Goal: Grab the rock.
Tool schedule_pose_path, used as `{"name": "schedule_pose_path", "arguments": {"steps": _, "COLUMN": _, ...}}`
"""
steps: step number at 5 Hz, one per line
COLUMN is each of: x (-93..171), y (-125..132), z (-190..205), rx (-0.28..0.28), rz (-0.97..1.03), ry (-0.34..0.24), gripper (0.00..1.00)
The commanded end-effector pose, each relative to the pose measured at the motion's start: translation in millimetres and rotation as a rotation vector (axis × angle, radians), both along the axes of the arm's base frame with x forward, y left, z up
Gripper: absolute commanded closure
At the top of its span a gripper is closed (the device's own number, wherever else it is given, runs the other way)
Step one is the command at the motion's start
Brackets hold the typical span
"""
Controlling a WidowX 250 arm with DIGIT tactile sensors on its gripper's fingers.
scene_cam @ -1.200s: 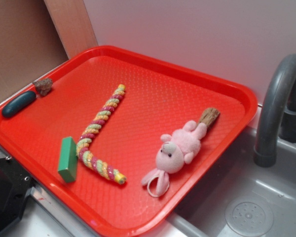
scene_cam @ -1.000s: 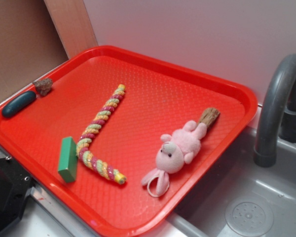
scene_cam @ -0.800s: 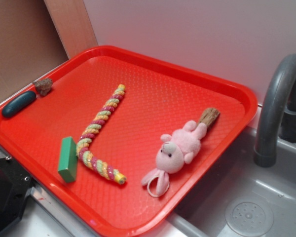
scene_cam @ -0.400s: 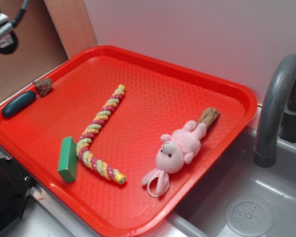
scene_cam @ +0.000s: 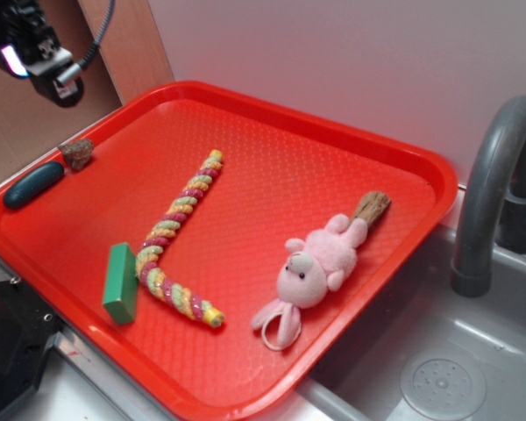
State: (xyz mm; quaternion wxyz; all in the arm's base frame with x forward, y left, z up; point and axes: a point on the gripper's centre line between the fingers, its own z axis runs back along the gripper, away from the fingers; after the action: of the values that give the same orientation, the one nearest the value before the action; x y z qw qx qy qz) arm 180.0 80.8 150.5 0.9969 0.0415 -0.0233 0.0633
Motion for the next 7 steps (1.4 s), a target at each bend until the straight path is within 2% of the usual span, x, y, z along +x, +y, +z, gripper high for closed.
{"name": "schedule_pose_path", "arguments": {"steps": 1, "x": -0.8, "y": 72.4, "z": -54.8, "rx": 0.003, "rz": -0.003, "ry": 0.04, "gripper": 0.0}}
{"name": "schedule_pose_path", "arguments": {"steps": 2, "x": 0.2, "y": 93.6, "z": -71.9, "rx": -0.068, "rz": -0.016, "ry": 0.037, "gripper": 0.0}}
{"name": "schedule_pose_path", "arguments": {"steps": 3, "x": 4.8, "y": 106.7, "z": -85.6, "rx": -0.054, "rz": 0.012, "ry": 0.066, "gripper": 0.0}}
{"name": "schedule_pose_path", "arguments": {"steps": 4, "x": 14.7, "y": 114.6, "z": -91.7, "rx": -0.023, "rz": 0.026, "ry": 0.07, "gripper": 0.0}}
{"name": "schedule_pose_path", "arguments": {"steps": 5, "x": 24.4, "y": 107.7, "z": -96.6, "rx": -0.015, "rz": 0.026, "ry": 0.065, "gripper": 0.0}}
{"name": "schedule_pose_path", "arguments": {"steps": 6, "x": 33.8, "y": 95.6, "z": -106.1, "rx": 0.0, "rz": 0.001, "ry": 0.1, "gripper": 0.0}}
{"name": "schedule_pose_path", "arguments": {"steps": 7, "x": 30.0, "y": 80.7, "z": -114.7, "rx": 0.067, "rz": -0.015, "ry": 0.172, "gripper": 0.0}}
